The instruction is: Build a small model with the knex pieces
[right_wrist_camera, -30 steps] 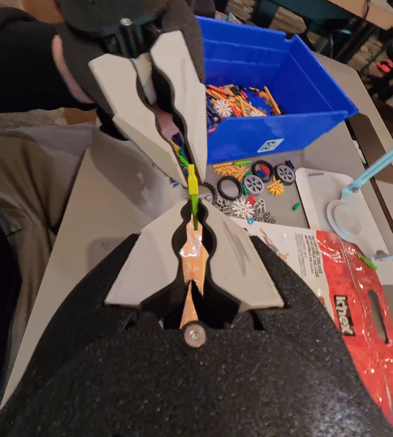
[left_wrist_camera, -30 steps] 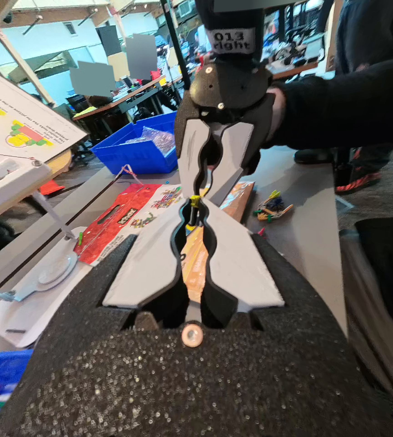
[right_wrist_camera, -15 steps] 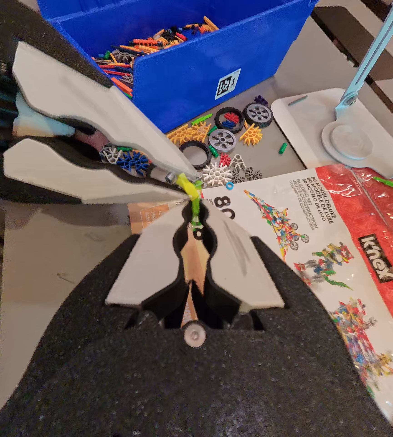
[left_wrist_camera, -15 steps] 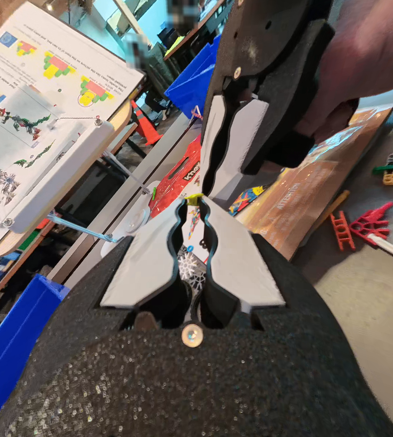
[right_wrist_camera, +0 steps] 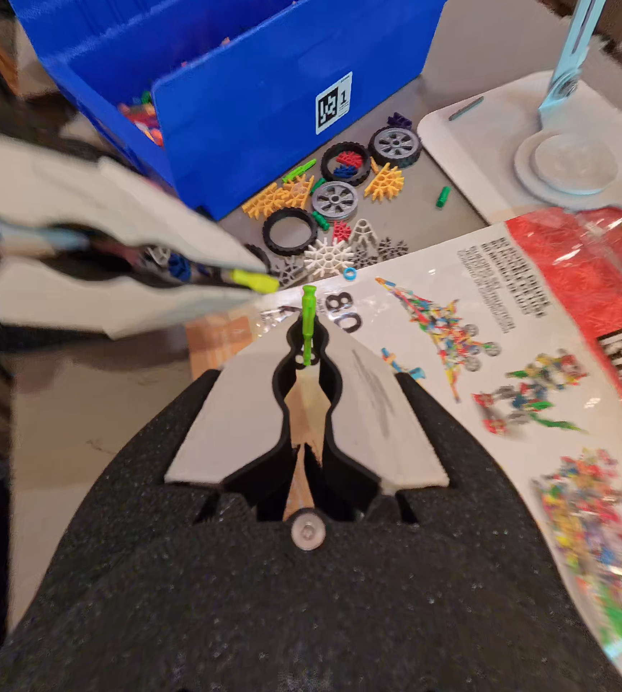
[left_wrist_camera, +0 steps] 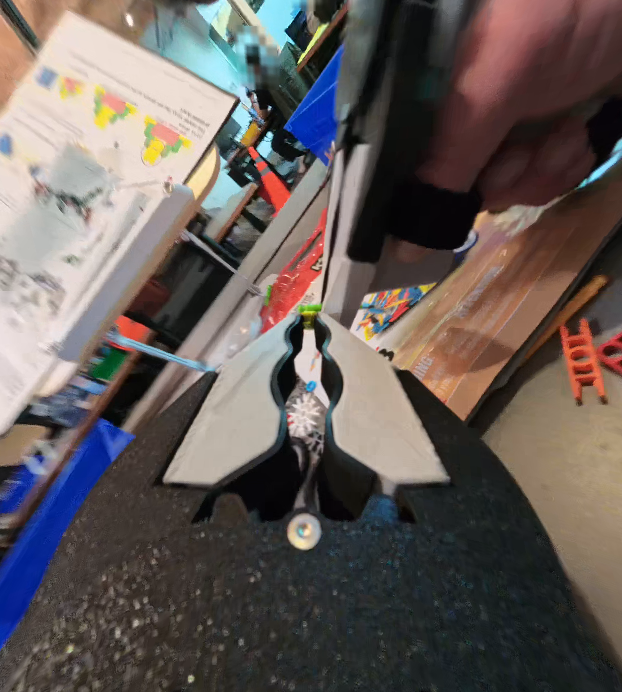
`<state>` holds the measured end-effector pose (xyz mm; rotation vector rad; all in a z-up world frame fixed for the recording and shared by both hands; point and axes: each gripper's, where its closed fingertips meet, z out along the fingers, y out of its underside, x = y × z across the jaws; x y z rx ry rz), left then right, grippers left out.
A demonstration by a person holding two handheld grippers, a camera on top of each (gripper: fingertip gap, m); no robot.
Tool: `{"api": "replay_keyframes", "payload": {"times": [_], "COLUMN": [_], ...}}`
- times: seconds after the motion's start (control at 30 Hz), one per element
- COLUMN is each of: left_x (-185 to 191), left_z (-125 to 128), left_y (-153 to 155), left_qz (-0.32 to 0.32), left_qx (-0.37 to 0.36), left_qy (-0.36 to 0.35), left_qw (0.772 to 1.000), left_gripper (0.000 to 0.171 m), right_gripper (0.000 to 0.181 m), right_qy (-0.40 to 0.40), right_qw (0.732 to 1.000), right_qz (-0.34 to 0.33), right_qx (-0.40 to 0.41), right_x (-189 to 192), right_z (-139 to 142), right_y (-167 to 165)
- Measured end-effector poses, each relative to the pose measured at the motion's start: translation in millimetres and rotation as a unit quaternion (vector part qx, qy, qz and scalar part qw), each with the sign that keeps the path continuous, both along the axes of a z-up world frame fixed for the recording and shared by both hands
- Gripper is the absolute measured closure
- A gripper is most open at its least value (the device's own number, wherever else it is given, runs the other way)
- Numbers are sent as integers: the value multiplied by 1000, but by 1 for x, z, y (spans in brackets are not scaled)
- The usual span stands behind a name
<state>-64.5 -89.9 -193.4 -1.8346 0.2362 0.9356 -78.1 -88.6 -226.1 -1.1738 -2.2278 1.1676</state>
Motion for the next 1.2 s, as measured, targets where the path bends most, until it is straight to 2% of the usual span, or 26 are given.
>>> {"api": "replay_keyframes", "payload": {"times": [0.03, 0.1, 0.23, 0.3, 0.33, 0.4, 0.47, 0.6, 0.8, 0.87, 0.93, 1.07, 1.2], "left_x": [-3, -6, 8, 13, 15, 19, 23, 33, 48, 57, 64, 77, 91], "left_z": [3, 16, 12, 4, 2, -1, 1, 11, 27, 31, 35, 44, 50], "left_y": [-4, -14, -25, -27, -29, -30, -29, -23, -9, -2, 4, 8, 13], "left_qz": [-1, -4, -26, -36, -40, -55, -74, -117, -164, -183, -192, -224, -242], "left_qx": [17, 48, 25, 13, 15, 19, 38, 77, 120, 127, 133, 147, 141], "left_qy": [-44, -76, -156, -192, -208, -251, -293, -380, -454, -480, -491, -531, -540], "left_qw": [999, 996, 987, 981, 977, 966, 953, 914, 868, 849, 839, 804, 794], "left_gripper": [170, 170, 170, 169, 169, 169, 169, 169, 169, 169, 169, 169, 170], "right_gripper": [181, 181, 179, 156, 154, 151, 159, 163, 162, 163, 169, 172, 166], "right_qy": [13, 14, -28, -54, -50, -36, -1, 101, 221, 264, 289, 313, 347], "right_qw": [999, 996, 980, 975, 974, 972, 974, 966, 934, 916, 897, 888, 865], "right_qz": [9, 34, 97, 116, 111, 113, 111, 149, 118, 100, 68, 42, 23], "right_qx": [34, 84, 172, 183, 191, 205, 198, 186, 256, 286, 327, 335, 362], "right_x": [-1, -1, 0, 0, -4, -4, -2, 27, 61, 66, 68, 78, 88], "right_z": [1, -3, -24, -33, -31, -25, -10, 26, 49, 55, 61, 70, 78], "right_y": [3, 2, -3, -5, -2, 3, 5, -5, -6, -9, -3, 2, 2]}}
